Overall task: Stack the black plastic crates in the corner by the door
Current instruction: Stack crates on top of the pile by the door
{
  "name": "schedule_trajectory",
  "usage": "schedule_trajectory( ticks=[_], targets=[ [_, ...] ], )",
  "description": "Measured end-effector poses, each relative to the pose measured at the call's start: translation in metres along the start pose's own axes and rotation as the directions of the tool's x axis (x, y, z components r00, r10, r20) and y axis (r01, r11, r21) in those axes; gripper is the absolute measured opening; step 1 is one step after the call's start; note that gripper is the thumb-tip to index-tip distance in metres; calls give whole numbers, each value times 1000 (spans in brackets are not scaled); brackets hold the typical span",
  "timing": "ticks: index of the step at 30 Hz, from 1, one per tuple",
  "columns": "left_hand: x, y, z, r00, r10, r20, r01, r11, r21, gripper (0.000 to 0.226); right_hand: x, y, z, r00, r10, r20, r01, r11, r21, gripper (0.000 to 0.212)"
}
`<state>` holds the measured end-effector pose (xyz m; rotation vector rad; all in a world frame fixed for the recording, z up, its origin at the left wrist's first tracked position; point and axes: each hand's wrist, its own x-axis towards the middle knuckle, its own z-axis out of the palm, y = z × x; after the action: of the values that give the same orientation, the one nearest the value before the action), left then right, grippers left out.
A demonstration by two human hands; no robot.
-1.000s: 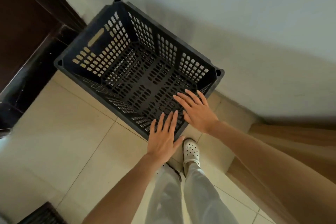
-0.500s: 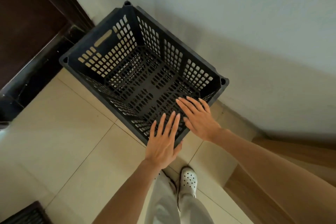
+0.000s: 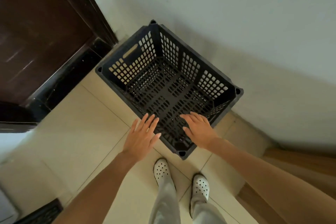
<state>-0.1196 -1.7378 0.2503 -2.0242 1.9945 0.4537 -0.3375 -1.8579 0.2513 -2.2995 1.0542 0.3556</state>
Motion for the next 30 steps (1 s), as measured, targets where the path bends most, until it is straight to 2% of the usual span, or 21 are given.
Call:
schedule_trajectory(
  ticks=[4, 9, 12, 15, 18, 20, 24, 30],
  targets=[
    [20, -64, -13, 1000, 11, 0, -10, 997, 70, 62, 35, -51, 7, 998, -40, -40, 42, 997, 60, 53],
    [64, -138, -23, 1000, 21, -21, -19, 995, 100, 67, 97, -117, 14, 1000, 28, 6, -28, 993, 116, 66],
    [90, -179, -26, 989, 146, -25, -141, 980, 141, 66, 132, -149, 22, 997, 64, 32, -67, 993, 100, 69],
    [114, -209, -27, 949, 314, 19, -311, 927, 212, 68, 165, -175, 25, 990, 141, -27, -136, 981, 138, 65],
    [139, -227, -34, 902, 427, 60, -429, 875, 222, 73, 183, -191, 27, 965, 245, -96, -225, 957, 184, 57],
    [149, -231, -34, 899, 436, 33, -433, 877, 207, 74, 185, -193, 26, 955, 275, -116, -253, 952, 171, 52],
    [147, -230, -28, 900, 436, -10, -430, 891, 145, 71, 181, -194, 27, 949, 294, -116, -279, 952, 129, 35],
    [136, -232, -35, 891, 453, -25, -443, 881, 166, 78, 177, -198, 26, 962, 257, -92, -248, 964, 96, 36]
  ],
)
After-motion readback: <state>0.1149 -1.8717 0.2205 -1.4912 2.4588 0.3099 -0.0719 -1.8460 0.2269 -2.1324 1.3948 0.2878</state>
